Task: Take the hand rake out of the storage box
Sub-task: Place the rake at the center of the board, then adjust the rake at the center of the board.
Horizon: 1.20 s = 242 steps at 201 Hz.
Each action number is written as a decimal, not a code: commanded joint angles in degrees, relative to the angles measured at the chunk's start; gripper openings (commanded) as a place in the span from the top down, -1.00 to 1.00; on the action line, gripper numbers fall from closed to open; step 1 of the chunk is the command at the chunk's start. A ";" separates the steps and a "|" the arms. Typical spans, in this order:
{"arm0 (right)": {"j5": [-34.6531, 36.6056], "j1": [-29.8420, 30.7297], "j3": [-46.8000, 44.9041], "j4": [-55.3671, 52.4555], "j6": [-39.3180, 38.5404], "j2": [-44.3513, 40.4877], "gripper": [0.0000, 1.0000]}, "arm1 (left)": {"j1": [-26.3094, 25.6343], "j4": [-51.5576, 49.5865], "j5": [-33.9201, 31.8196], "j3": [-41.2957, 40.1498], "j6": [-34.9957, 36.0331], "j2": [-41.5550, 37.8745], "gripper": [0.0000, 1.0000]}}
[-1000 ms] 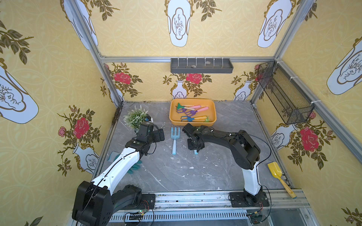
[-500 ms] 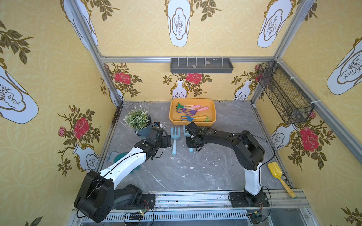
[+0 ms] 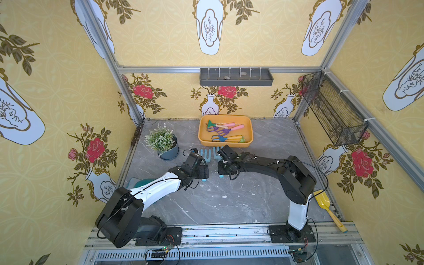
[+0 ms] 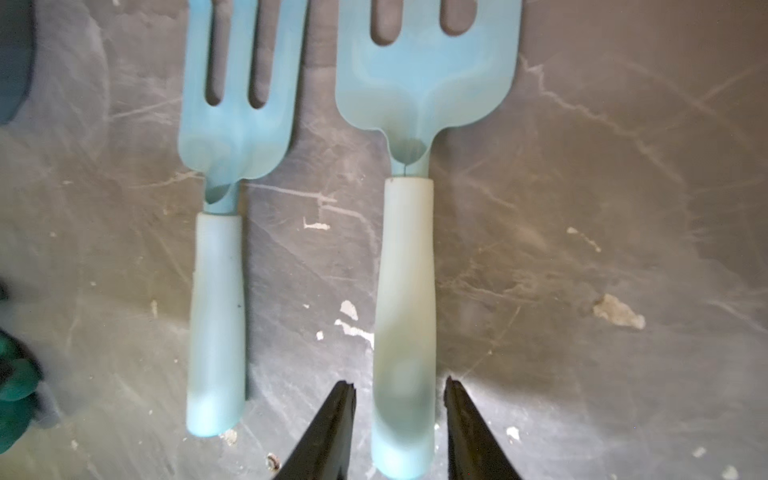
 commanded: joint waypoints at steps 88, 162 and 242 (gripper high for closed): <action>-1.72 -8.43 -4.39 2.35 -15.83 -13.73 -0.68 | -1.42 3.65 3.97 -1.37 -2.16 8.14 -0.36; 0.28 -15.04 5.03 6.82 -38.76 -13.70 -0.95 | -1.33 4.28 2.30 1.07 -1.16 12.40 0.18; -6.29 -21.46 14.49 9.42 -51.66 -4.38 -0.95 | 0.50 3.93 1.64 3.15 1.05 15.81 0.30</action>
